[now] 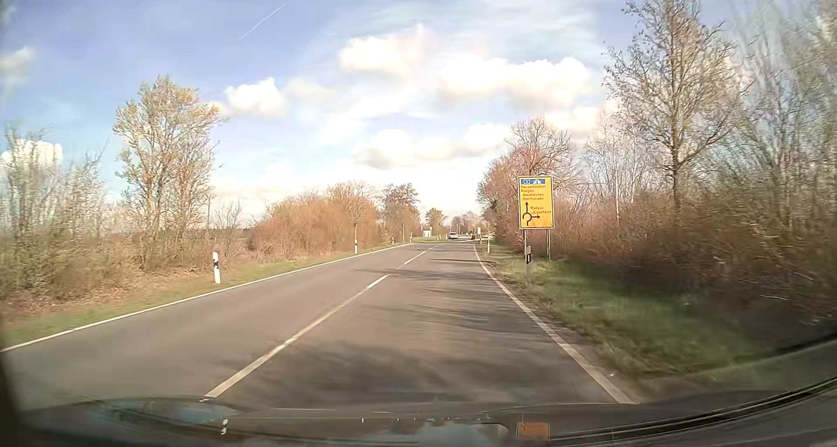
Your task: Follow the waypoints while adhering to traffic rules and regulations
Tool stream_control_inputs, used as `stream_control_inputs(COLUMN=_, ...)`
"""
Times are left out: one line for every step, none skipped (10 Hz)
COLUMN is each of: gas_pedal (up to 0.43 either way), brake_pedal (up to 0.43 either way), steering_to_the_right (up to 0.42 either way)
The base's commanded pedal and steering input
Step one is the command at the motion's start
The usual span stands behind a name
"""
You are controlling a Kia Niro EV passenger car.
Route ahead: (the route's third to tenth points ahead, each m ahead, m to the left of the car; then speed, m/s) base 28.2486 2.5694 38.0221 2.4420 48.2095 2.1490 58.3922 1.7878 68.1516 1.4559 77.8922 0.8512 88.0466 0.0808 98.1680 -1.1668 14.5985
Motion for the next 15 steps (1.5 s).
stream_control_inputs(gas_pedal=0.098, brake_pedal=0.0, steering_to_the_right=0.0)
stream_control_inputs(gas_pedal=0.098, brake_pedal=0.0, steering_to_the_right=0.001)
stream_control_inputs(gas_pedal=0.098, brake_pedal=0.0, steering_to_the_right=0.001)
stream_control_inputs(gas_pedal=0.098, brake_pedal=0.0, steering_to_the_right=0.001)
stream_control_inputs(gas_pedal=0.098, brake_pedal=0.0, steering_to_the_right=0.001)
stream_control_inputs(gas_pedal=0.098, brake_pedal=0.0, steering_to_the_right=0.001)
stream_control_inputs(gas_pedal=0.098, brake_pedal=0.0, steering_to_the_right=0.001)
stream_control_inputs(gas_pedal=0.098, brake_pedal=0.0, steering_to_the_right=0.001)
stream_control_inputs(gas_pedal=0.098, brake_pedal=0.0, steering_to_the_right=0.001)
stream_control_inputs(gas_pedal=0.098, brake_pedal=0.0, steering_to_the_right=0.001)
stream_control_inputs(gas_pedal=0.098, brake_pedal=0.0, steering_to_the_right=0.001)
stream_control_inputs(gas_pedal=0.098, brake_pedal=0.0, steering_to_the_right=0.001)
stream_control_inputs(gas_pedal=0.098, brake_pedal=0.0, steering_to_the_right=0.001)
stream_control_inputs(gas_pedal=0.098, brake_pedal=0.0, steering_to_the_right=0.001)
stream_control_inputs(gas_pedal=0.098, brake_pedal=0.0, steering_to_the_right=0.001)
